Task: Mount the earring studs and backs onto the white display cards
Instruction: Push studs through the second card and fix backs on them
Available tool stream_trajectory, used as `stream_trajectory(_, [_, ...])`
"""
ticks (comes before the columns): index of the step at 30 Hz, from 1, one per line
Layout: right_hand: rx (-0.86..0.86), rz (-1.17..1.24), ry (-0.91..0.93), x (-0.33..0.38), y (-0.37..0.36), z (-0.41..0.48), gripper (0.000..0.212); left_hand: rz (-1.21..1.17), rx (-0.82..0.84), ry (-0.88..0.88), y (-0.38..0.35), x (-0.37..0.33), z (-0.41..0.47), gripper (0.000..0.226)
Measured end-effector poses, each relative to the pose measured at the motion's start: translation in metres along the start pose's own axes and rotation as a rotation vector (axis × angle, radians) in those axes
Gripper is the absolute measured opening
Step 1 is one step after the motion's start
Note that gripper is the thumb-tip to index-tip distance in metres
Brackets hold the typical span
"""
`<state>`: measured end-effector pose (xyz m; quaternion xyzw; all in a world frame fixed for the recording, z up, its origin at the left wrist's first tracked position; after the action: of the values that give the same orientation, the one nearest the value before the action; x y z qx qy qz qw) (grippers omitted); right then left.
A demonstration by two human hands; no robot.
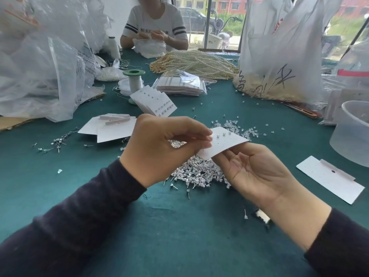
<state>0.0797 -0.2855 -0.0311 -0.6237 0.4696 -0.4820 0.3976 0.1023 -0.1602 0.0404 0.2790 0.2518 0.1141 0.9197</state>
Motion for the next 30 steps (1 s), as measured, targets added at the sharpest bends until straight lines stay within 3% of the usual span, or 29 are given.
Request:
stream_trajectory(3, [-0.01, 0.013, 0.0, 0.001, 0.0, 0.0, 0.024, 0.066, 0.01, -0.049, -0.001, -0.004, 0.0, 0.015])
stream_trajectory(8, [-0.044, 0.093, 0.005, 0.005, 0.004, 0.001, 0.033, 0.026, 0.106, -0.105, -0.003, -0.01, -0.001, 0.047])
stream_trajectory(10, [-0.03, 0.073, 0.024, 0.006, 0.001, 0.0, 0.022, 0.062, 0.06, -0.099, -0.003, -0.009, -0.001, 0.034])
stream_trajectory(12, [0.004, -0.018, 0.079, 0.009, -0.002, -0.002, 0.013, -0.019, -0.015, 0.043, 0.0, 0.001, 0.0, 0.023])
stream_trajectory(14, [0.066, -0.23, 0.217, 0.016, -0.007, -0.004, 0.016, -0.269, -0.033, 0.288, -0.001, 0.017, 0.001, 0.017])
stream_trajectory(15, [0.106, -0.447, 0.357, 0.022, -0.011, -0.007, 0.017, -0.453, -0.023, 0.429, -0.004, 0.027, -0.001, 0.013])
stream_trajectory(18, [0.264, -1.31, 1.045, 0.032, -0.04, -0.035, 0.021, -0.913, 0.021, 0.799, -0.02, 0.048, -0.008, 0.007])
stream_trajectory(21, [0.422, -1.732, 1.425, 0.007, -0.051, -0.049, 0.018, -1.0, 0.028, 0.925, -0.028, 0.048, -0.014, 0.006])
stream_trajectory(30, [0.195, -1.83, 1.506, -0.003, -0.047, -0.04, 0.008, -0.932, 0.061, 0.915, -0.038, 0.041, -0.017, 0.01])
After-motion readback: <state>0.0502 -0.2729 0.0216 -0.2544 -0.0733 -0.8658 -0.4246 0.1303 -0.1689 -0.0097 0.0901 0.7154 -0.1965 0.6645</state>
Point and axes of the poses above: each hand's wrist, its own z-axis towards the middle knuckle, its own y-axis out of the back of the hand, x = y × z, the point moved 6 cm from there along z, towards the middle knuckle, and after that the axes turned 13 degrees about z, right-handed, at the moved point
